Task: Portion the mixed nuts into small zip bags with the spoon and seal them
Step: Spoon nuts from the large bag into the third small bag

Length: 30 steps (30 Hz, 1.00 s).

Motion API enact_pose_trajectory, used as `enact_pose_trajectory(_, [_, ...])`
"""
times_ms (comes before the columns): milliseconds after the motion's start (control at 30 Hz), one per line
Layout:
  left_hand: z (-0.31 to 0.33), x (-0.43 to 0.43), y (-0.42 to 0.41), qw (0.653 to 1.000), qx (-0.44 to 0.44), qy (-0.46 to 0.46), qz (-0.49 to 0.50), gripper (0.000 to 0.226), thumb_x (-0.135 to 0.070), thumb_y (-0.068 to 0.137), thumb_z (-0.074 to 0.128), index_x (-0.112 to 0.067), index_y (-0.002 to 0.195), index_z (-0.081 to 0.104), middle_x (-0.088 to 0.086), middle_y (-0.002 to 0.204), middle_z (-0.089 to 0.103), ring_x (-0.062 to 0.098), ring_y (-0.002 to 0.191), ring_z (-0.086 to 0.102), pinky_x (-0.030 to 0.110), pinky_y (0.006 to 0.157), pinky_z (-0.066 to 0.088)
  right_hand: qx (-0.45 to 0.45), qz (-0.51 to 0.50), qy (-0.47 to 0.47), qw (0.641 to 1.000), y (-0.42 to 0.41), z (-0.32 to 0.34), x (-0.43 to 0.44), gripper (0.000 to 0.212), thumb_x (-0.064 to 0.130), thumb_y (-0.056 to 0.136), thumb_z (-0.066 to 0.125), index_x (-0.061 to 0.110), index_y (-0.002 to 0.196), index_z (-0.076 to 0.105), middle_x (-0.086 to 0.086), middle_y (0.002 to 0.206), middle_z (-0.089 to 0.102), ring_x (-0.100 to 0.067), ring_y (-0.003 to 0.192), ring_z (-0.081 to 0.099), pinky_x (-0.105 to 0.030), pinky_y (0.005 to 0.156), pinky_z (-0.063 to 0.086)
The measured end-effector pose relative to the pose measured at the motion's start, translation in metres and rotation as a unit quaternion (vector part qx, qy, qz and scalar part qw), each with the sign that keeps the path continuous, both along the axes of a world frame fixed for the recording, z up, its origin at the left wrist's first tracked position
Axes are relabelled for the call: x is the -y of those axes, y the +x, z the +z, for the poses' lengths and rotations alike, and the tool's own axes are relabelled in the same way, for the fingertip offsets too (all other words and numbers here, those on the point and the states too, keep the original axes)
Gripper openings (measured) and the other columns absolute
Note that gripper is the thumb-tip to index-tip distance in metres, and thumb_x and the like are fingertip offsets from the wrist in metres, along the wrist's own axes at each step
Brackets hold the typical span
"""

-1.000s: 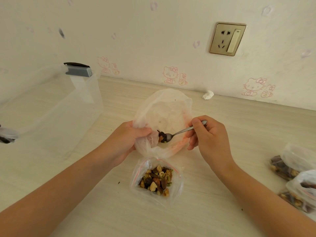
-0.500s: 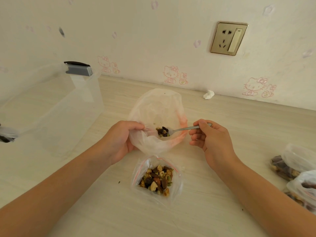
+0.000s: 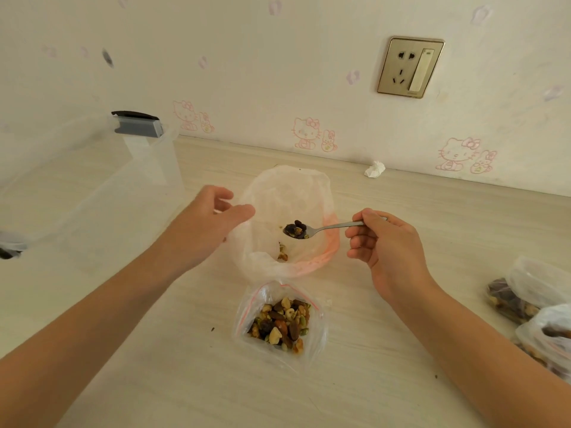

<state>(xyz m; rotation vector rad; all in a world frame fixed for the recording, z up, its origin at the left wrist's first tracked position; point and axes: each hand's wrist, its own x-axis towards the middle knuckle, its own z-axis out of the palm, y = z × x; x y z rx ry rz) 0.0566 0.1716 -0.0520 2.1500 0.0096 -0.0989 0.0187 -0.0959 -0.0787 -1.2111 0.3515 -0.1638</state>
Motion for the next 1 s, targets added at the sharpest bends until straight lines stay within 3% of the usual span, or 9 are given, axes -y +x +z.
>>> enact_pose_trajectory(67, [0.010,-0.010,-0.007,0.990,0.114,0.082,-0.001,0.040,-0.066,0.080,0.062,-0.037,0.107,0.057,-0.013,0.097,0.065,0.004,0.083,0.064,0.028,0.072,0.046,0.011,0.004,0.001,1.000,-0.001,0.002,0.000,0.025,0.012,0.106,0.054,0.002,0.088,0.068,-0.010,0.062,0.067,-0.014,0.046,0.057,-0.026,0.042,0.052])
enact_pose_trajectory(133, [0.025,-0.019,-0.017,0.982,0.138,0.109,-0.061,0.040,-0.073,0.076,0.058,-0.036,0.089,0.063,-0.008,0.080,0.068,0.004,0.068,0.062,0.026,0.063,0.043,0.022,0.009,0.004,1.000,-0.002,0.004,0.000,0.025,0.011,0.106,0.054,0.002,0.088,0.068,-0.011,0.062,0.067,-0.015,0.046,0.057,-0.025,0.042,0.051])
enact_pose_trajectory(233, [0.040,-0.021,-0.037,0.963,-0.001,0.168,-0.211,0.054,-0.089,0.071,0.053,-0.039,0.084,0.070,-0.012,0.071,0.072,0.001,0.056,0.064,0.021,0.057,0.045,0.036,0.019,0.005,0.999,-0.005,0.009,-0.001,0.025,0.011,0.105,0.054,0.002,0.086,0.069,-0.012,0.063,0.066,-0.015,0.046,0.056,-0.025,0.041,0.050])
enact_pose_trajectory(333, [0.035,-0.012,-0.048,0.933,-0.074,0.232,-0.266,0.062,-0.096,0.064,0.052,-0.041,0.086,0.071,-0.016,0.075,0.075,0.003,0.056,0.067,0.019,0.055,0.049,0.052,0.030,0.003,0.998,-0.010,0.013,-0.003,0.027,0.010,0.105,0.054,0.003,0.084,0.069,-0.012,0.062,0.065,-0.016,0.045,0.055,-0.025,0.040,0.049])
enact_pose_trajectory(533, [0.016,0.000,-0.046,0.941,-0.051,0.201,-0.266,0.032,-0.063,0.090,0.066,-0.034,0.079,0.073,-0.013,0.059,0.066,0.003,0.046,0.059,0.014,0.046,0.042,0.078,0.054,0.003,0.996,-0.020,0.020,-0.010,0.030,0.007,0.103,0.053,0.004,0.079,0.070,-0.012,0.059,0.064,-0.017,0.042,0.053,-0.025,0.039,0.046])
enact_pose_trajectory(700, [0.014,0.002,-0.042,0.953,-0.054,0.158,-0.253,0.034,-0.047,0.097,0.065,-0.029,0.070,0.069,-0.007,0.046,0.059,0.002,0.038,0.047,0.012,0.043,0.036,0.141,0.083,-0.026,0.986,-0.029,0.024,-0.011,0.037,0.008,0.102,0.054,0.012,0.070,0.073,-0.012,0.057,0.062,-0.019,0.037,0.049,-0.027,0.036,0.043])
enact_pose_trajectory(767, [0.012,0.002,-0.040,0.956,-0.058,0.149,-0.247,0.037,-0.048,0.098,0.064,-0.026,0.069,0.069,-0.004,0.044,0.058,0.003,0.038,0.044,0.012,0.042,0.034,0.214,0.112,-0.093,0.966,-0.036,0.024,-0.011,0.033,0.011,0.099,0.055,0.014,0.072,0.073,-0.011,0.058,0.062,-0.023,0.038,0.049,-0.027,0.038,0.042])
enact_pose_trajectory(867, [0.011,0.003,-0.040,0.959,-0.057,0.145,-0.237,0.039,-0.048,0.097,0.065,-0.025,0.067,0.070,-0.002,0.044,0.057,0.006,0.038,0.044,0.012,0.042,0.034,0.341,0.158,-0.234,0.897,-0.046,0.023,-0.014,0.025,0.015,0.100,0.054,0.013,0.081,0.071,-0.003,0.063,0.065,-0.022,0.043,0.056,-0.027,0.043,0.044])
enact_pose_trajectory(1000, [0.011,0.005,-0.041,0.962,-0.052,0.139,-0.229,0.040,-0.047,0.096,0.066,-0.025,0.064,0.069,-0.002,0.043,0.057,0.006,0.038,0.045,0.013,0.042,0.035,0.378,0.170,-0.293,0.862,-0.048,0.022,-0.014,0.021,0.014,0.099,0.052,0.012,0.088,0.070,-0.001,0.066,0.065,-0.018,0.049,0.058,-0.028,0.046,0.045])
